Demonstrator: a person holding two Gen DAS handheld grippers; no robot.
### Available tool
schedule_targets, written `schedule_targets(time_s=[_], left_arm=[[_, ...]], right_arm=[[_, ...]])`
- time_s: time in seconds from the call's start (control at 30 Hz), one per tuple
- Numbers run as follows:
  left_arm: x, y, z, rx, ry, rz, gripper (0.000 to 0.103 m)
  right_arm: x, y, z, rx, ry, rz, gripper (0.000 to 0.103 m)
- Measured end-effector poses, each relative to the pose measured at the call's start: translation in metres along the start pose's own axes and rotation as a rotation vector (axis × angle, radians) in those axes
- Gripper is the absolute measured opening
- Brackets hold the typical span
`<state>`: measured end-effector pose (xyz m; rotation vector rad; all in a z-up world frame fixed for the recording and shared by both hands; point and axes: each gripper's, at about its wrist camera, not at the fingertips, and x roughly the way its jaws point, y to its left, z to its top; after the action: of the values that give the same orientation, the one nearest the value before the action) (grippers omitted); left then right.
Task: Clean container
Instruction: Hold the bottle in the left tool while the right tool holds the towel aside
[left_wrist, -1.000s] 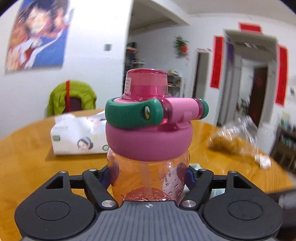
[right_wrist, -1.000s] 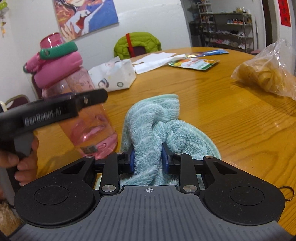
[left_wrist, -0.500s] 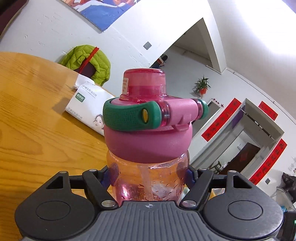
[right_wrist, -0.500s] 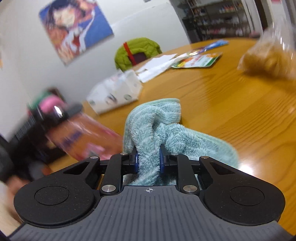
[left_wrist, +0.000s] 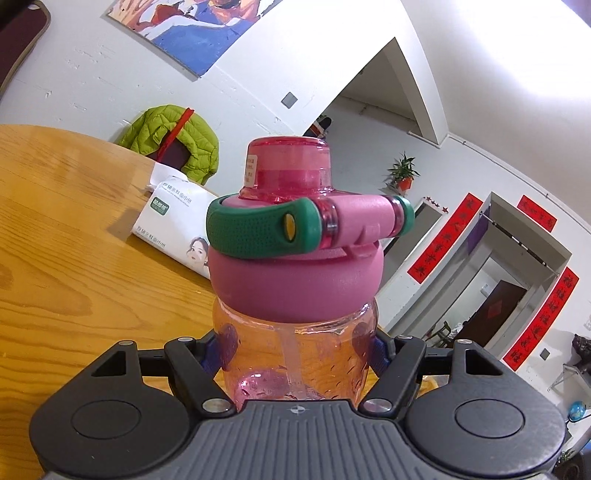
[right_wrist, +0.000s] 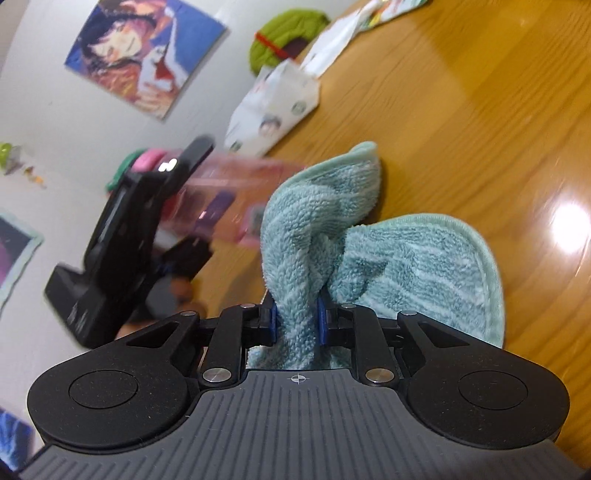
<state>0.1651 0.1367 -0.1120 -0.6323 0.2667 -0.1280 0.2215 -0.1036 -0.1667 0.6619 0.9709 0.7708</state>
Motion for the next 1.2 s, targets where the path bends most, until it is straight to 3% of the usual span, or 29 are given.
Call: schedule_targets(time_s=[0.07,0.2,0.37,0.47,0.83,0.93,1.03,1.2], left_arm=[[0.001,-0.001,0.0,0.009,0.001,-0.001,0.071],[0.001,0.0,0.001,0.012,0.004,0.0,0.071],[0.001,0.002,0.002,0.017,0.005,-0.003,0.071],[0.001,0.002,0.002,0.021,0.004,-0.003,0.071],[0.0,0.003,0.002,0.033,0.008,-0.001,0.071],[0.0,0.002,0.004,0.036,0.009,-0.002,0.071],[0.0,0.003,0.005,0.034,0.008,0.004,0.071],[0.001,0.006,0.006,0.024,0.012,0.005,0.071]], right_arm=[[0.001,0.004,-0.004,-0.009,0.027,0.022,0.02],[-0.01,0.014,0.01,-0.054,-0.073,-0.027,0.02],[-0.004,-0.004,0.049,-0.021,-0.235,-0.232,0.02],[0.01,-0.018,0.054,0.067,-0.216,-0.168,0.02],[0.001,0.017,-0.011,-0.072,-0.004,-0.032,0.021],[0.005,0.024,-0.007,-0.121,-0.018,-0.06,0.021],[0.005,0.02,0.007,-0.115,-0.072,-0.117,0.02],[-0.01,0.007,0.041,-0.077,-0.234,-0.264,0.02]])
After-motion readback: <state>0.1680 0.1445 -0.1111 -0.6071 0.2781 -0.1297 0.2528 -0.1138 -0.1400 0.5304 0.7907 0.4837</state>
